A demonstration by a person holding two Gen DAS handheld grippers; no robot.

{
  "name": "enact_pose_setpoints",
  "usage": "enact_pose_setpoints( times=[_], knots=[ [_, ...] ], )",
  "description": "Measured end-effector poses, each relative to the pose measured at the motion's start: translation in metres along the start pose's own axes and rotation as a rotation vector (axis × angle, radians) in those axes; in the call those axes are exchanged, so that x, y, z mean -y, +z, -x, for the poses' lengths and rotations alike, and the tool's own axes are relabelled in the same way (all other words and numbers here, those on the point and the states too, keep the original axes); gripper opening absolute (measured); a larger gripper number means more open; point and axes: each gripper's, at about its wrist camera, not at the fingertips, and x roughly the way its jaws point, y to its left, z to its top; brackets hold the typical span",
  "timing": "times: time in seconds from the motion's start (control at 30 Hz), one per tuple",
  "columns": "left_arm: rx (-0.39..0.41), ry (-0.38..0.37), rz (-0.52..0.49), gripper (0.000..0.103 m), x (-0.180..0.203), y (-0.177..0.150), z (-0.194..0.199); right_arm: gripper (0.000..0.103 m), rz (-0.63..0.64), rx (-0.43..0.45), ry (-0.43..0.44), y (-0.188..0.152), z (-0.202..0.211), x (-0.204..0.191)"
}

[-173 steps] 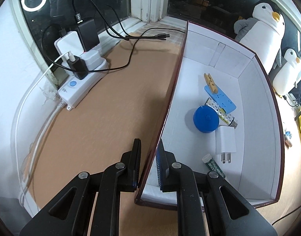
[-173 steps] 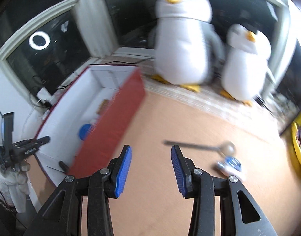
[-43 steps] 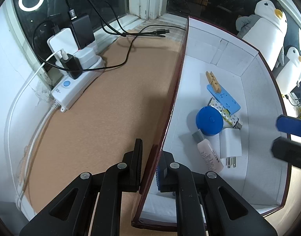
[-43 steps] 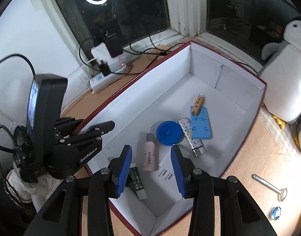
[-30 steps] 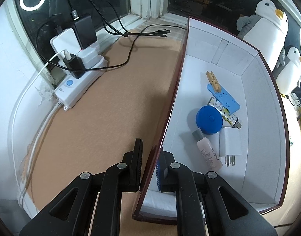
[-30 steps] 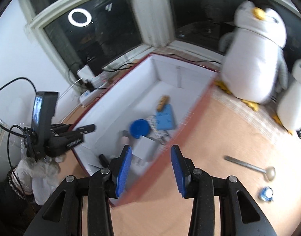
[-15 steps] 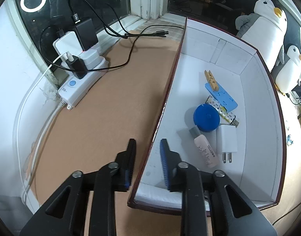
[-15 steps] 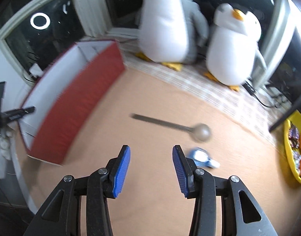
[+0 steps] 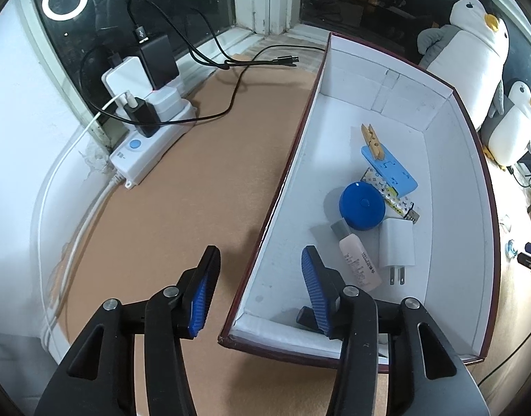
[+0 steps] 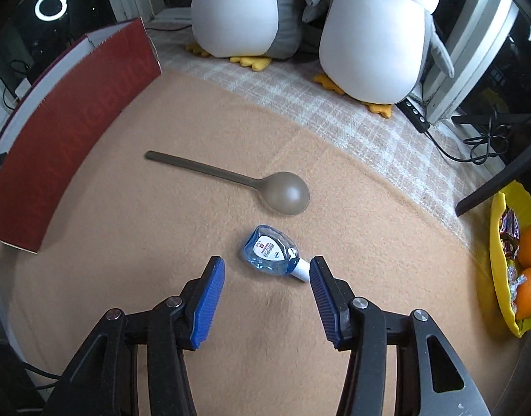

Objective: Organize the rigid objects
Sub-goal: 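Move the right tool back and grasp the blue eye-drop bottle, then carry the eye-drop bottle with the right tool and release it into the box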

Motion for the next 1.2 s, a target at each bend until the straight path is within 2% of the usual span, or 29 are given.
enact_pose_setpoints(
  times=[0.6,0.67,0.7,0.8,0.93,1.2],
  knots=[
    [-0.005,0.018,0.012,0.048,-0.003,-0.002,0.004,0.047,0.068,-0.082,0.010,0.010,-0.035,0.001],
    [-0.006,0.018,0.016,0.048,-0.004,-0.003,0.003,0.045,0.055,-0.082,0.020,0.011,-0.035,0.002],
    [-0.006,0.016,0.017,0.048,-0.005,-0.003,0.003,0.040,0.049,-0.083,0.026,0.010,-0.035,0.002],
    [-0.004,0.016,0.015,0.048,-0.005,-0.003,0.003,0.029,0.036,-0.075,0.027,0.009,-0.033,0.003],
    [-0.002,0.018,0.015,0.048,-0.006,-0.003,0.001,0.029,0.019,-0.059,0.008,0.008,-0.031,0.000],
    [0.011,0.008,0.016,0.048,-0.009,0.000,-0.003,0.029,-0.016,0.002,0.032,0.004,-0.005,-0.011]
  ],
)
